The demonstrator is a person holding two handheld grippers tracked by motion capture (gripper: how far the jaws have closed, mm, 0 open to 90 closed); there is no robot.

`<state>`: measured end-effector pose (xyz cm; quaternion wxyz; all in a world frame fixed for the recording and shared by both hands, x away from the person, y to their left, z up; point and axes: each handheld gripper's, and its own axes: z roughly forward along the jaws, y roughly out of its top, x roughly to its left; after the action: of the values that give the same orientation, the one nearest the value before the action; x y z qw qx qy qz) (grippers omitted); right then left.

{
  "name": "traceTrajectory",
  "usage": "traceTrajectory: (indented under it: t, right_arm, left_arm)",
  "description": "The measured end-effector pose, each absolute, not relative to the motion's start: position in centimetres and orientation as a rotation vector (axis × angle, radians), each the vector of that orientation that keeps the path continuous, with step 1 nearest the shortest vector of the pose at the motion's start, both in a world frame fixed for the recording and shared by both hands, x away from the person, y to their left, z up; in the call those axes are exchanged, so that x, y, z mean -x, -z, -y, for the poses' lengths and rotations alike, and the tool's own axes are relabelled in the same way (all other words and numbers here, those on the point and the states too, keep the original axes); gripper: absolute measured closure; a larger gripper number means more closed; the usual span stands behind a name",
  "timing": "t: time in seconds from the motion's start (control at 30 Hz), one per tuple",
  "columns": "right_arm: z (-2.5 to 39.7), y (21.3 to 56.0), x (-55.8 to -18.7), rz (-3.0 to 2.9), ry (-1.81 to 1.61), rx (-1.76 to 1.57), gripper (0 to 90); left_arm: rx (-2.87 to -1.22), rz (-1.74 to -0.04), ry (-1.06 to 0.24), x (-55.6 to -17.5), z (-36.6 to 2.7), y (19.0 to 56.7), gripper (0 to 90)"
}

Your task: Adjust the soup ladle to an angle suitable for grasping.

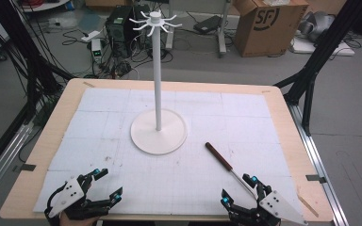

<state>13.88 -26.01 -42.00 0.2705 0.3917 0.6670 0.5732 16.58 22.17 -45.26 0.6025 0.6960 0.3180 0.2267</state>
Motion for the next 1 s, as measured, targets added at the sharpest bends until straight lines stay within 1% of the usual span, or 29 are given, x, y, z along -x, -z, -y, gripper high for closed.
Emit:
traceTrajectory:
  t: [0.43, 0.47, 0.5, 0.53, 0.63, 0.67, 0.77, 0.8, 0.83, 0.87, 0.9, 0.93, 1.0]
  right_arm:
    - [26.0, 41.9, -13.8, -1.796, -1.548, -1.064, 15.2]
    - [26.0, 41.9, -13.8, -1.796, -1.549, -1.065, 15.7]
    - [26.0, 41.9, -13.8, -1.796, -1.551, -1.076, 18.5]
    - [26.0, 41.9, -13.8, -1.796, -1.551, -1.076, 18.5]
    - [26.1, 41.7, -13.9, -1.805, -1.548, -1.086, 33.9]
    - [26.2, 41.5, -14.0, -1.813, -1.547, -1.077, 42.6]
    - [26.1, 41.2, -14.1, -1.84, -1.532, -1.087, 52.9]
    - [26.1, 41.1, -14.1, -1.848, -1.524, -1.092, 58.8]
    - [26.1, 41.1, -14.1, -1.848, -1.524, -1.092, 58.8]
    - [26.1, 41.0, -14.2, -1.855, -1.517, -1.089, 61.6]
    - [26.1, 40.9, -14.4, -1.874, -1.499, -1.091, 70.0]
    - [26.2, 40.8, -14.6, -1.89, -1.489, -1.094, 72.1]
    - [26.4, 40.7, -15.0, -1.911, -1.468, -1.11, 79.0]
  left_arm:
    - [-1.614, -0.732, -0.523, -16.5, -22.0, 45.2, 20.3]
    - [-1.615, -0.732, -0.525, -16.5, -22.1, 45.3, 20.3]
    - [-1.616, -0.733, -0.524, -16.5, -22.1, 45.3, 20.3]
    - [-1.616, -0.733, -0.525, -16.5, -22.1, 45.3, 20.3]
    - [-1.623, -0.733, -0.531, -16.5, -22.0, 45.3, 20.2]
    - [-1.624, -0.73, -0.528, -16.5, -21.9, 45.3, 20.3]
    - [-1.627, -0.721, -0.528, -16.4, -21.7, 45.3, 20.4]
    - [-1.629, -0.719, -0.526, -16.3, -21.7, 45.3, 20.4]
    - [-1.629, -0.717, -0.529, -16.3, -21.6, 45.3, 20.4]
    - [-1.632, -0.716, -0.529, -16.3, -21.6, 45.3, 20.4]
    - [-1.632, -0.717, -0.526, -16.3, -21.6, 45.3, 20.5]
    - [-1.632, -0.716, -0.526, -16.3, -21.6, 45.3, 20.5]
    - [-1.629, -0.717, -0.528, -16.3, -21.6, 45.3, 20.6]
